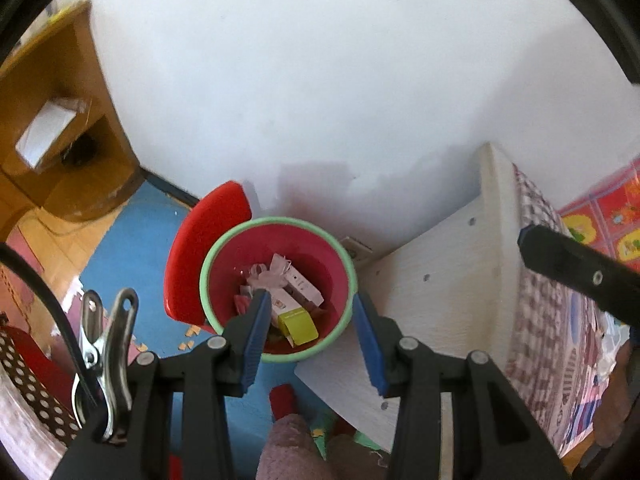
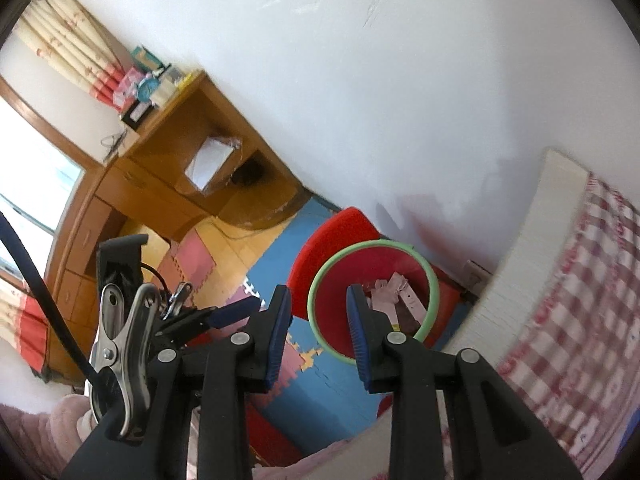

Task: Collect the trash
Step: 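Move both grippers back from the bin to the trash on the bed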

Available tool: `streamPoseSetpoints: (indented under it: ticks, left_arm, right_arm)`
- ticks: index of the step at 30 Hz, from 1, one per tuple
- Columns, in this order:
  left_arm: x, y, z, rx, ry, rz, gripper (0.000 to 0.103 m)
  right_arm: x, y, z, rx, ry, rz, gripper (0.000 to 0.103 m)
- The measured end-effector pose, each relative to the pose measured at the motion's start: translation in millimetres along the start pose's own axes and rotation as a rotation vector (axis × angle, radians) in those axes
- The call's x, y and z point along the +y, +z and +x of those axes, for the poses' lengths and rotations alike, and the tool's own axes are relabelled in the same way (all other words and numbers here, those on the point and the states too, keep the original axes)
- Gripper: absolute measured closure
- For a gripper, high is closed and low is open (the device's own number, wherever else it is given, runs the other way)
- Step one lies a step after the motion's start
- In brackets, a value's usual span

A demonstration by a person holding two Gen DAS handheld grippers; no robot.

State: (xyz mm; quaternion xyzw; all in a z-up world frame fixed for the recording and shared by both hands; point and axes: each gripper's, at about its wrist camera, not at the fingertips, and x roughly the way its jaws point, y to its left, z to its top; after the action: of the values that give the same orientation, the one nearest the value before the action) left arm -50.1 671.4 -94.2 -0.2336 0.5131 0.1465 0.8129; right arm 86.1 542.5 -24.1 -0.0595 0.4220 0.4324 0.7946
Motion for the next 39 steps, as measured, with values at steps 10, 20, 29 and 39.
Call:
streamPoseSetpoints:
  ticks: [10, 20, 29, 39]
  left_arm:
    - [-56, 8, -29, 0.0, -0.049, 0.107, 0.059]
    - [-132, 0, -42, 0.002, -0.107, 0.296, 0.059]
    - [-203, -20, -51, 0.007, -0.152, 0.414, 0.059]
    - [-287, -66, -61, 0.017, -0.184, 0.497, 0.059]
  right_arm:
    - [-25, -30, -69, -0.126, -0.036, 0.1, 0.073]
    - [-64, -77, -133, -0.237, -0.128, 0.244, 0.073]
    - [-92, -117, -194, -0.323, -0.19, 0.327, 0.073]
    - [-129, -177, -259, -0.388, -0.24, 0.392, 0.073]
